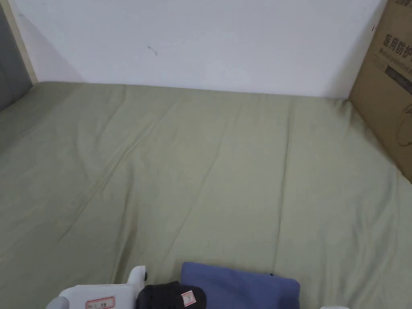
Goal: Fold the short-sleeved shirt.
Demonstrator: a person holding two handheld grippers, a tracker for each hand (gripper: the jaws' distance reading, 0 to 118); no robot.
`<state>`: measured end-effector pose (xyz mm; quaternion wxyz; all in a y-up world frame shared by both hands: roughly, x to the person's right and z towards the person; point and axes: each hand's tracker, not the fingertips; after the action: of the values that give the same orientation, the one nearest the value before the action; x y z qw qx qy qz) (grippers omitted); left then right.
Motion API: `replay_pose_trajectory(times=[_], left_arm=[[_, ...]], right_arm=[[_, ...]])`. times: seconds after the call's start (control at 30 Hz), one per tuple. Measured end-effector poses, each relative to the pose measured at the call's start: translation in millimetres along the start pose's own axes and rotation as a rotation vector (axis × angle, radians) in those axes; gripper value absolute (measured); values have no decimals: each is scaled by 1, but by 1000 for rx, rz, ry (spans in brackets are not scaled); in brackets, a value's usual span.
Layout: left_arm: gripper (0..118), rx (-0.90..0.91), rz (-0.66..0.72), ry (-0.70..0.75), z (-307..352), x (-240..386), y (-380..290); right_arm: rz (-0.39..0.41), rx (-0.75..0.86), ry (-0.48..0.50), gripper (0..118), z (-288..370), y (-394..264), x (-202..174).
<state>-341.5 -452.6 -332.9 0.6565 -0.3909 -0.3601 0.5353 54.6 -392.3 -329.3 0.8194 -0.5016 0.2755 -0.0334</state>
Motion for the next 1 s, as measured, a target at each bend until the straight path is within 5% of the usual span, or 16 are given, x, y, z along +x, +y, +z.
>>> replay_pose_trajectory(times=[0.1, 0.13, 0.17, 0.2, 0.23, 0.27, 0.3, 0.33, 0.4, 0.67, 0.9, 1.0], left_arm=[[117, -23, 40, -45, -32, -13, -1], [108, -45, 2, -50, -39, -12, -1], [87, -60, -53, -25, -44, -9, -3], [87, -67, -103, 39, -45, -7, -3], [75, -69, -163, 149, -47, -6, -4], [28, -59, -194, 354, -49, -10, -4], [18, -61, -161, 373, -43, -21, -4], [18, -36, -86, 187, -42, -10, -5], [19, -75, -177, 304, -50, 7, -7], [19, -88, -323, 359, 10, 100, 3], [20, -115, -453, 1020, 129, 120, 40], [20, -95, -473, 1171, 174, 120, 57]], right_arm=[[-21, -2, 12, 0, -1, 0, 3], [-27, -2, 14, 0, -2, 0, 4], [-32, -3, 16, 0, -2, 0, 5], [-37, -3, 19, 0, -3, 1, 6], [-46, -1, 23, 0, -2, 0, 7], [-54, 2, 26, 0, -2, 0, 8], [-73, 16, 59, 0, -3, -1, 9], [-74, 10, 30, 0, -3, -1, 9], [-80, 10, 32, 0, -1, 0, 8], [-16, 188, 25, 0, 70, 8, -21], [59, 267, -10, 0, 113, 6, -43], [83, 260, -27, 0, 117, 5, -47]])
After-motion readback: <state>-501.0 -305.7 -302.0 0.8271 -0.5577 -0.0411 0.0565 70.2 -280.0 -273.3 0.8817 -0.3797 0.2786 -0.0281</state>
